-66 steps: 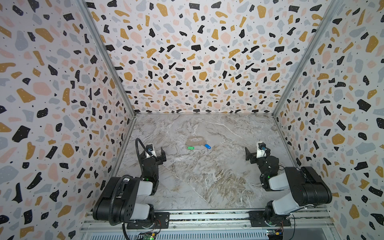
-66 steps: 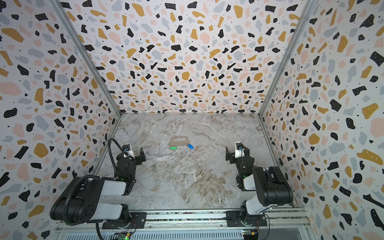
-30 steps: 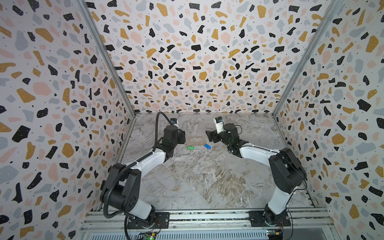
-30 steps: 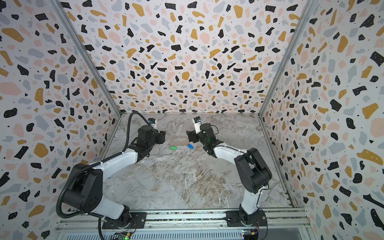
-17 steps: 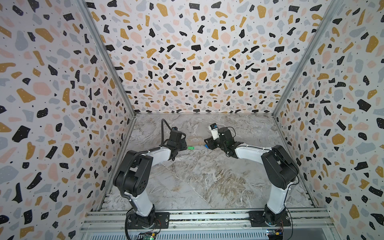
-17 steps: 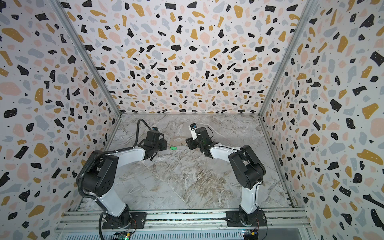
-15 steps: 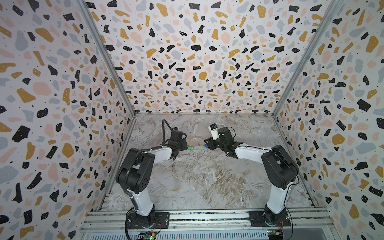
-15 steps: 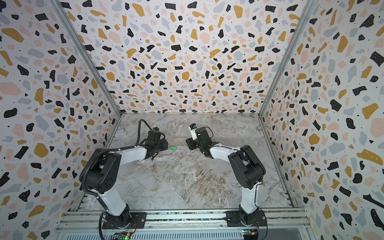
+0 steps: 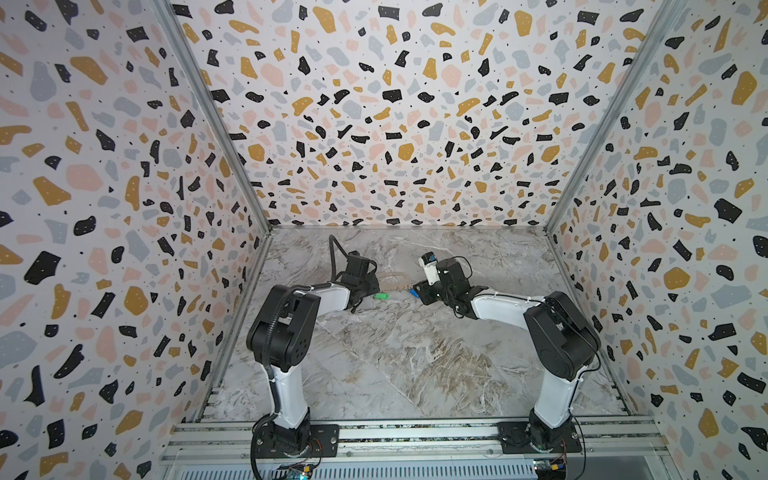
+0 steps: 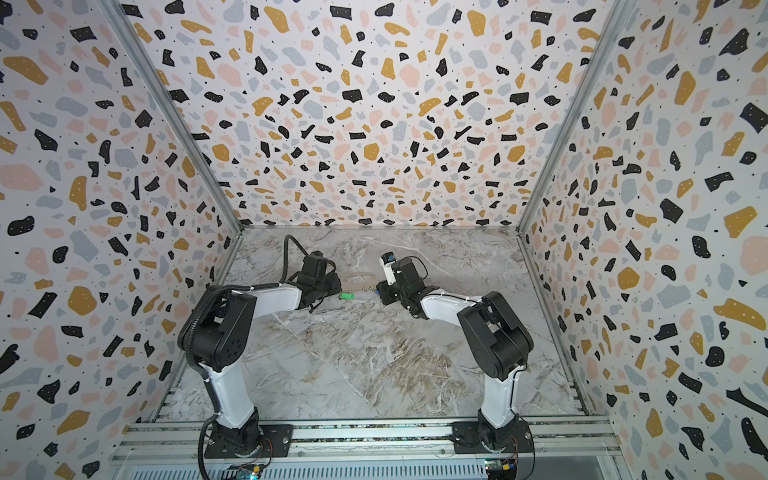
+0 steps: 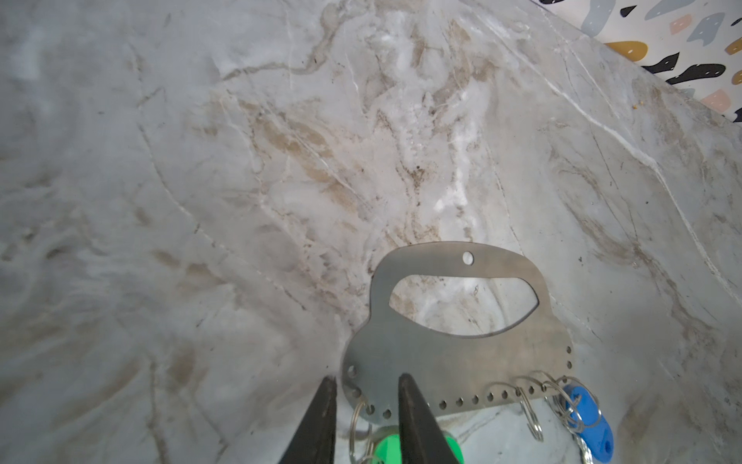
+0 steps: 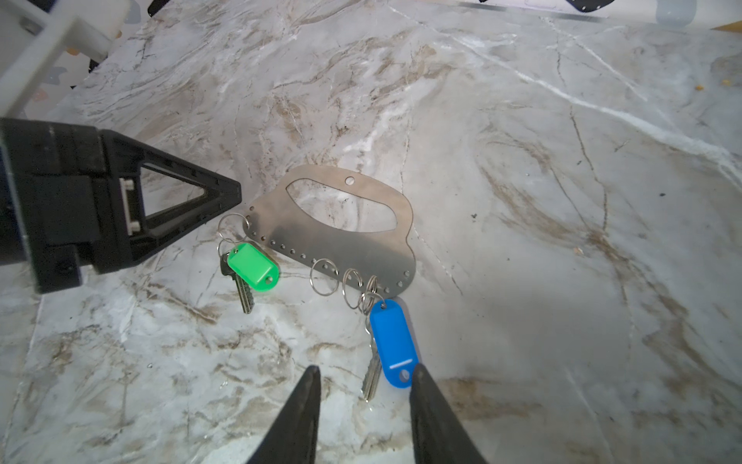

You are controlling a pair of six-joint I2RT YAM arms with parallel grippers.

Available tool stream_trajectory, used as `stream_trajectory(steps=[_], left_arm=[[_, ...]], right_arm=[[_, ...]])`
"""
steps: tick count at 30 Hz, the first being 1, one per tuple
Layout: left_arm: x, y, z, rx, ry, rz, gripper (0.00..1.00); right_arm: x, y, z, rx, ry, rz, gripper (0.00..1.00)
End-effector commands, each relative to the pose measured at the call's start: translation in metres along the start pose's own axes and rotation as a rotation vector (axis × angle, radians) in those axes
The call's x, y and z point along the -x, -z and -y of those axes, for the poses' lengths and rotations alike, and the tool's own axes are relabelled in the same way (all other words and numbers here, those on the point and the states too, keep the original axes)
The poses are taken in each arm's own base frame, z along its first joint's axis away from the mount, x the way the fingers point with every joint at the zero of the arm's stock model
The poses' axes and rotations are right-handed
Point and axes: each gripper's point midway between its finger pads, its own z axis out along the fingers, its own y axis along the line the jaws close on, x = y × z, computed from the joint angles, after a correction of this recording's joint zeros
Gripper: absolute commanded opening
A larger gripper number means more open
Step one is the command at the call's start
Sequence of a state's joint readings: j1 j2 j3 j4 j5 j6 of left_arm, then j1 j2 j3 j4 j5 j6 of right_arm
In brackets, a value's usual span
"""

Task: Remove the keys from the keyring
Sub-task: 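Reach both grippers toward the metal key plate with green and blue tags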

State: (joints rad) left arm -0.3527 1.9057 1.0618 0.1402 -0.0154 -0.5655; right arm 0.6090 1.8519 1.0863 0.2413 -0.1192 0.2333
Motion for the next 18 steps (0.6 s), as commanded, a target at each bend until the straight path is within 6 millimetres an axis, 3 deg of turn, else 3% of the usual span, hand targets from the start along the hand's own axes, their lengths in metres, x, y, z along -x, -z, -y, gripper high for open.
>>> stream_trajectory(steps=[1,18], left_arm=[[0.0051,0.0035,0.0005,-0.007,0.014,0.011,0.28],[-0.0015,0.0037,-0.0004,-0.022,0.022,0.007,0.18]], right_arm=[[0.0130,0.0094,-0.0052,-0.001,0.020,0.015,0.37],[0.0084,-0.0004,-0.0073,0.018,0.023,-0.017,0.21]])
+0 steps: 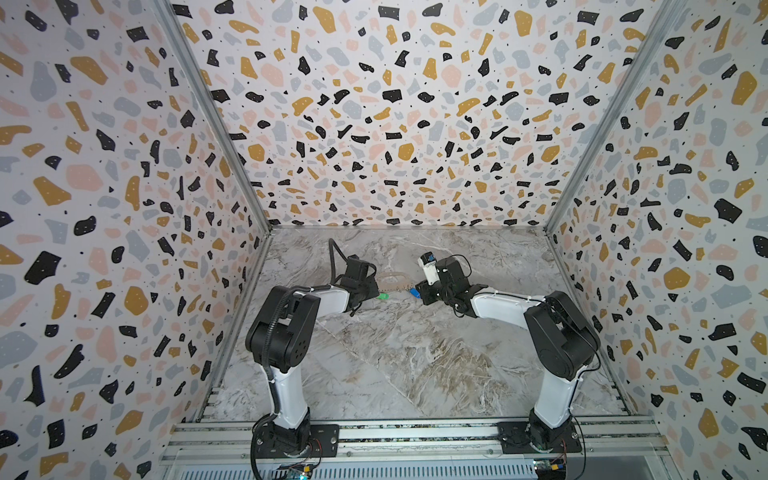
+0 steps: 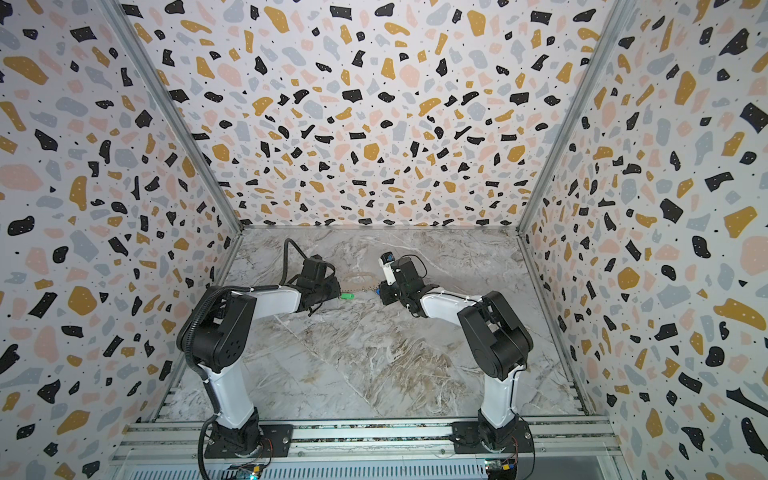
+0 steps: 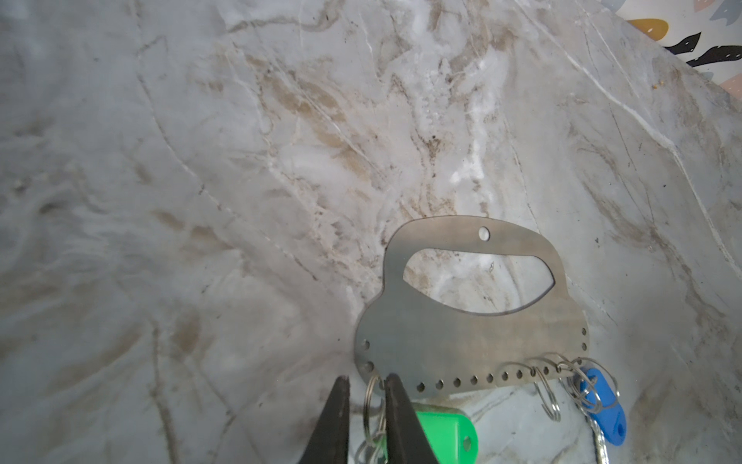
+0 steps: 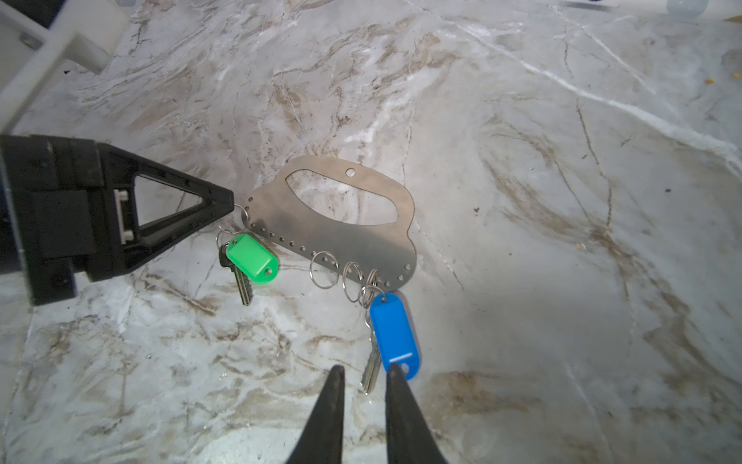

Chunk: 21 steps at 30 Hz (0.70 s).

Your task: Remove the keys from the keyring

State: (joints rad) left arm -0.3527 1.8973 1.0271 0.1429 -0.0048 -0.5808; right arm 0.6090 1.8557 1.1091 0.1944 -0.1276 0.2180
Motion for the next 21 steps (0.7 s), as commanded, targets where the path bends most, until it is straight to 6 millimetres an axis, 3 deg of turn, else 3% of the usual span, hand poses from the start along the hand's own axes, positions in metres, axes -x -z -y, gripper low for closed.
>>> stream_trajectory(steps=[1,21], left_arm=[[0.0110,0.0022,0.0058,-0.028,0.006,0.031,0.18],[0.0030,-0.0045,0.0041,-0.031,0.006,0.005,0.14]], right_arm=[[0.0101,-0.0001,-0.0057,0.015,0.009,0.009,0.20],[0.0064,-0.0008,-0.0072,0.023,0.014,-0.009,0.12]])
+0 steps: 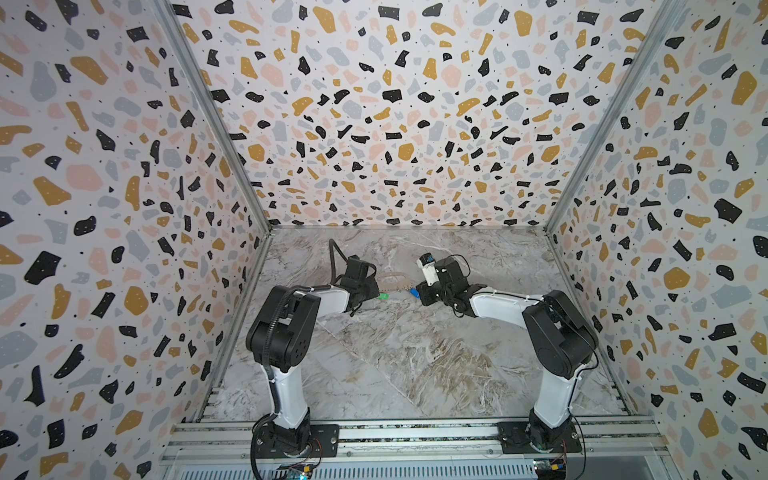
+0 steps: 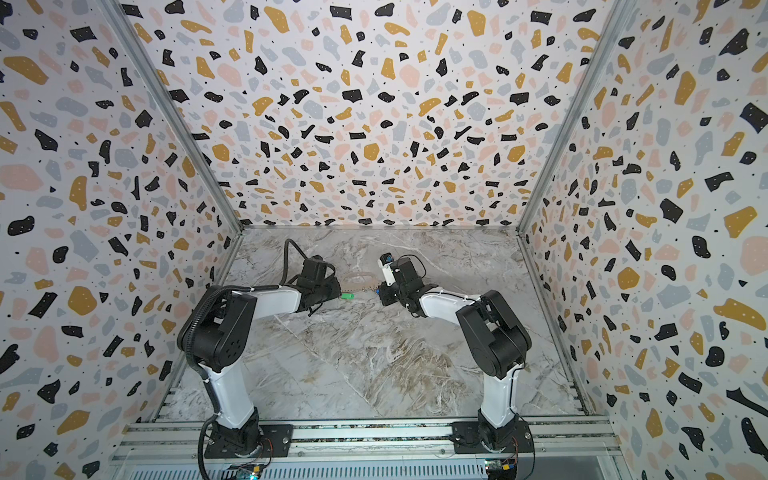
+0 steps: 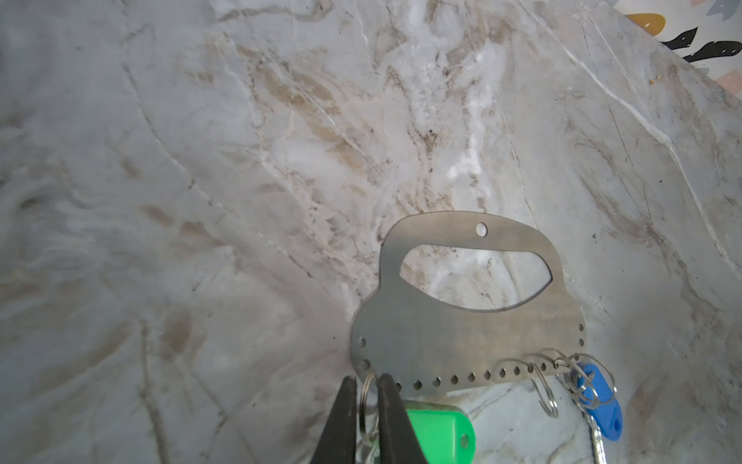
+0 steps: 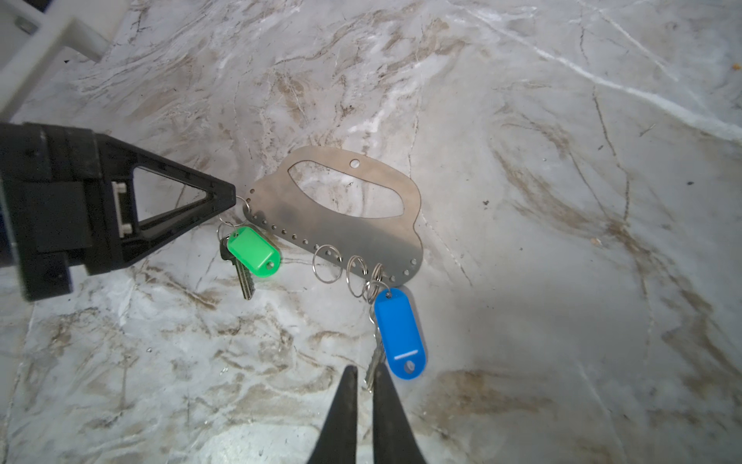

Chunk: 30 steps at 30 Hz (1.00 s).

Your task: Remove the keys from the keyring

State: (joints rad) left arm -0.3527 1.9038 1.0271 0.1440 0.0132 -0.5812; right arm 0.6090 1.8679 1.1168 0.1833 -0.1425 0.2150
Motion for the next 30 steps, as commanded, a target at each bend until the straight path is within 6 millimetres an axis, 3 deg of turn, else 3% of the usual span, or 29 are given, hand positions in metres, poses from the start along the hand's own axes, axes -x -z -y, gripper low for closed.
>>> stream_trajectory(steps=[1,12,18,24,30], left_arm=[[0.006,-0.003,0.002,-0.019,0.006,0.017,0.14],[0.007,-0.002,0.003,-0.025,0.003,0.024,0.00],[0.014,0.006,0.012,-0.061,-0.023,0.039,0.00],[0.039,0.038,0.043,-0.164,-0.139,0.132,0.00],[0.054,0.076,0.097,-0.332,-0.423,0.165,0.00]], right_arm=[[0.010,0.002,-0.006,0.012,0.013,0.008,0.11],[0.011,0.005,-0.005,0.008,0.014,0.012,0.11],[0.012,0.012,0.001,-0.008,0.041,0.019,0.11],[0.034,0.042,0.021,0.003,0.038,0.123,0.17],[0.073,0.086,0.012,-0.005,0.214,0.326,0.20]])
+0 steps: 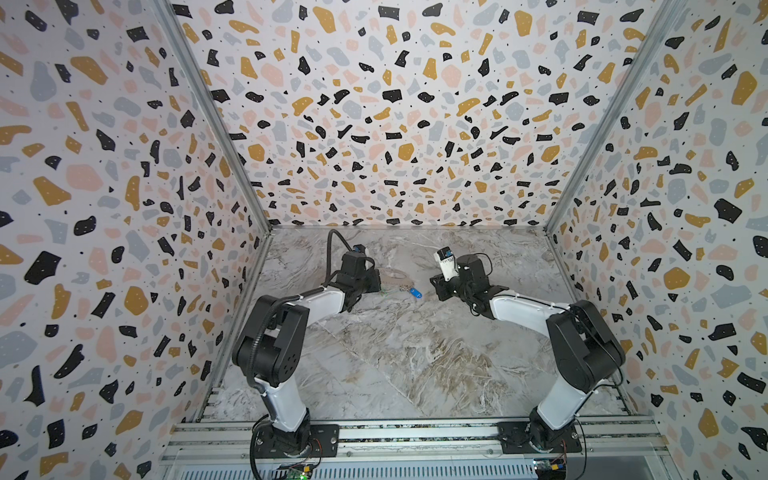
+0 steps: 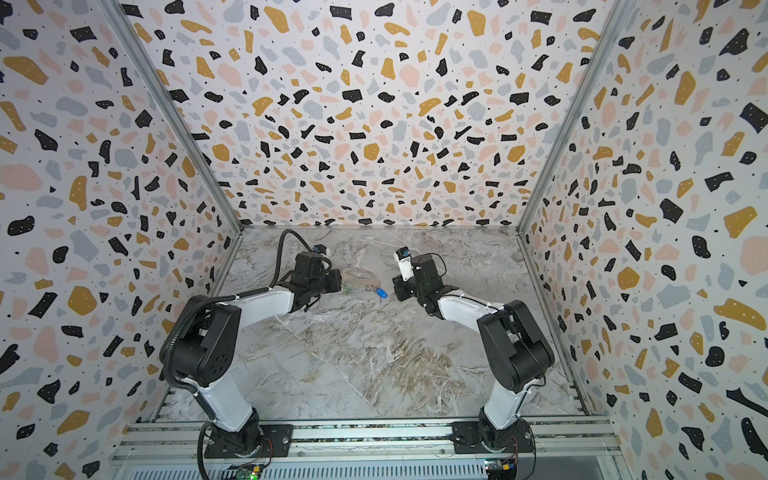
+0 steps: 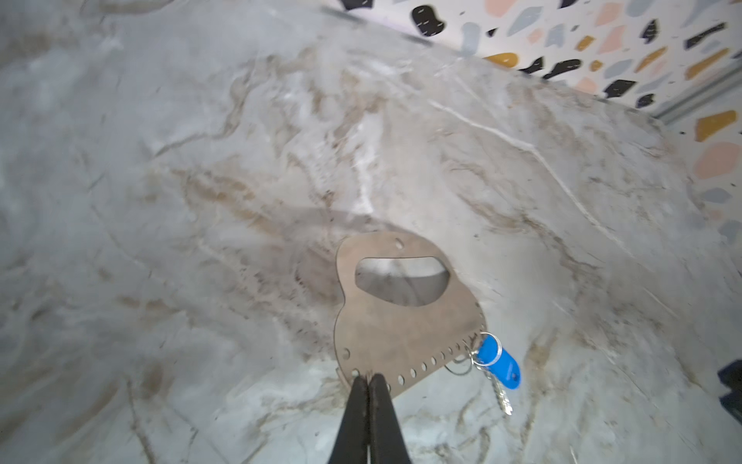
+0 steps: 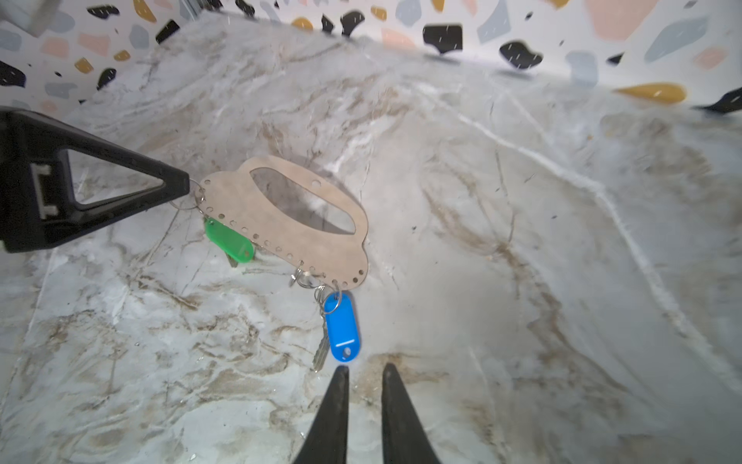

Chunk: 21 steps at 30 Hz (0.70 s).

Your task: Remove the keys from the keyring

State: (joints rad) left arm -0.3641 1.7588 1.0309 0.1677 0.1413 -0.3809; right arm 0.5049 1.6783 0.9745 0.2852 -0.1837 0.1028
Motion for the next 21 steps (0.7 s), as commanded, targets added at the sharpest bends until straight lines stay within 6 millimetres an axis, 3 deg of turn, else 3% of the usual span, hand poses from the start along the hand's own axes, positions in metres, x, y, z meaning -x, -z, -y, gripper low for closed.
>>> stream_trajectory(steps=[1,5,10,15,21], left_arm=[[0.036,0.024,0.053,-0.162,-0.262,0.069,0.00],[0.054,0.046,0.082,-0.219,-0.454,0.076,0.00],[0.067,0.075,0.112,-0.321,-0.639,0.124,0.00],[0.064,0.104,0.138,-0.422,-0.839,0.175,0.00],[0.061,0.128,0.157,-0.496,-0.941,0.219,0.00]], right_arm=[[0.054,0.029,-0.014,0.022,0.151,0.188,0.21],[0.079,0.049,-0.008,-0.028,0.221,0.259,0.20],[0.100,0.076,-0.019,-0.027,0.416,0.360,0.20],[0.099,0.087,-0.028,0.065,0.565,0.342,0.21],[0.084,0.093,-0.041,0.163,0.670,0.302,0.26]])
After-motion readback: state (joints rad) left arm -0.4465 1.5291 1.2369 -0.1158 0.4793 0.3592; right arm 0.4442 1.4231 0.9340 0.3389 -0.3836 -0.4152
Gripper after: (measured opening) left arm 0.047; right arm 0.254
